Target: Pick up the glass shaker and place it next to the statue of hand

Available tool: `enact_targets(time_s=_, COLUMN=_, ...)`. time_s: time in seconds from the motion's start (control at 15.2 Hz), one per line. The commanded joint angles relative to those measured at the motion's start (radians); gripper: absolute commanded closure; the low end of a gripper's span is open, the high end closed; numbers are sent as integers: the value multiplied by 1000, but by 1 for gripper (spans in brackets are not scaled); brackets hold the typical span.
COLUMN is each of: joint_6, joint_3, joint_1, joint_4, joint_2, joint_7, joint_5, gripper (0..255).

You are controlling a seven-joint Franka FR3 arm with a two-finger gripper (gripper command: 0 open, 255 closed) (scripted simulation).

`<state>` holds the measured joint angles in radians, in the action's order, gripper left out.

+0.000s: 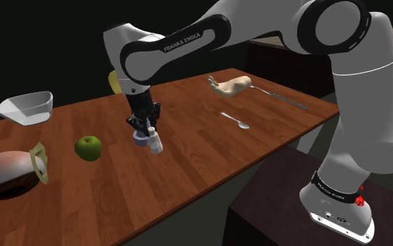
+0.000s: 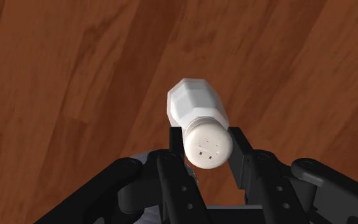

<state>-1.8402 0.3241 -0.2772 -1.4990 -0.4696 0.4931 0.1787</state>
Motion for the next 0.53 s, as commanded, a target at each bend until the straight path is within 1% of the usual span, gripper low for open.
enact_targets(time_s=0.0, joint_6=23, joint_3=2, joint_1=0, joint_4=14, joint_2=9, joint_7=-2, joint_5=-3, gripper=255)
enact_targets(time_s=0.46, joint_6=110, joint_3=5, joint_1=-4, joint_4=87, joint_2=24, joint_7=-9, joint_5=-10, gripper=255)
